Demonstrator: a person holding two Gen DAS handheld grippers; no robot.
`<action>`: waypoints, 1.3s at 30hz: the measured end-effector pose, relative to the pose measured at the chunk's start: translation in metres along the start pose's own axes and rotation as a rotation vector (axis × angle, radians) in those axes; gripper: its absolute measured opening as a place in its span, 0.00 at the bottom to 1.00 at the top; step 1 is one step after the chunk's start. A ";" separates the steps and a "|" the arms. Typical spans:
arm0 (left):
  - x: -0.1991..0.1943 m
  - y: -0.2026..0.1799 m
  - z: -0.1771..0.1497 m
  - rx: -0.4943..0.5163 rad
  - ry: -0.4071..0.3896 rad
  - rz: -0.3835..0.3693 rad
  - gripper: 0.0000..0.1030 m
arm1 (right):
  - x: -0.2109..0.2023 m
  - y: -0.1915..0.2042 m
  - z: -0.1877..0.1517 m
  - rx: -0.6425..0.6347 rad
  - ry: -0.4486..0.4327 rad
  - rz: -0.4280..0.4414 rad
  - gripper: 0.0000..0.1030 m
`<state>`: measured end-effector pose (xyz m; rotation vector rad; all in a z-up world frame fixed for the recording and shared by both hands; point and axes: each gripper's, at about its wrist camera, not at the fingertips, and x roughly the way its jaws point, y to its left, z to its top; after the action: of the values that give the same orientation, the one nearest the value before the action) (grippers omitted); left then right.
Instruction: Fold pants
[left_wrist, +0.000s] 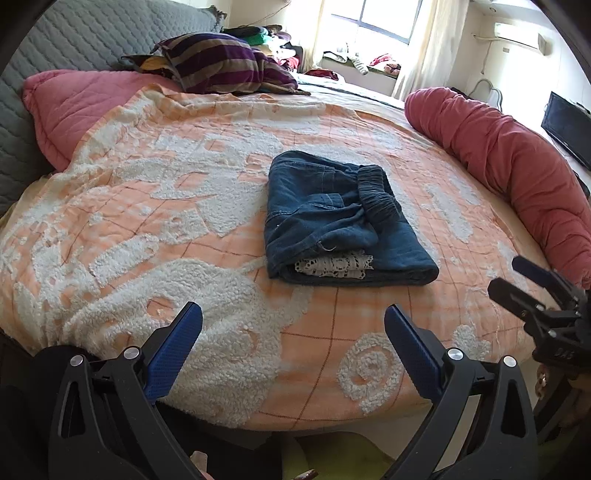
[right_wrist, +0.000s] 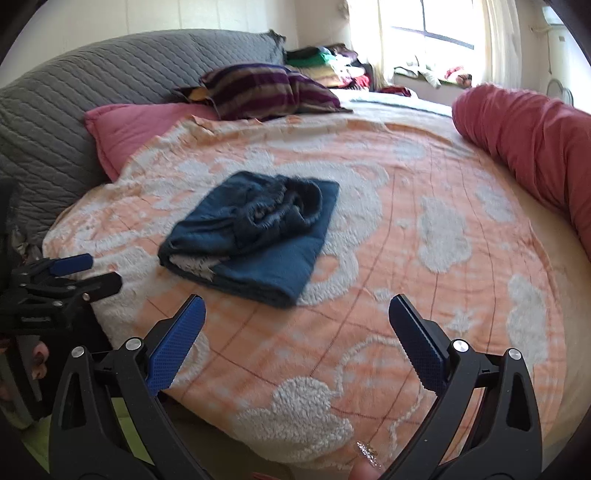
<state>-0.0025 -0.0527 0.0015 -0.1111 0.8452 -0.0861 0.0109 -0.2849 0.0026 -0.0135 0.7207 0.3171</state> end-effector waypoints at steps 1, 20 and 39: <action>0.000 0.001 0.000 -0.004 0.001 0.003 0.96 | 0.002 -0.002 -0.001 0.006 0.006 -0.002 0.91; -0.001 -0.001 -0.001 0.000 0.001 0.035 0.96 | 0.002 -0.007 -0.006 0.015 0.020 0.008 0.91; -0.002 0.002 -0.001 -0.016 0.007 0.039 0.96 | 0.001 -0.008 -0.007 0.014 0.024 0.005 0.91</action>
<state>-0.0041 -0.0506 0.0018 -0.1095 0.8548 -0.0430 0.0096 -0.2926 -0.0038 -0.0024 0.7463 0.3168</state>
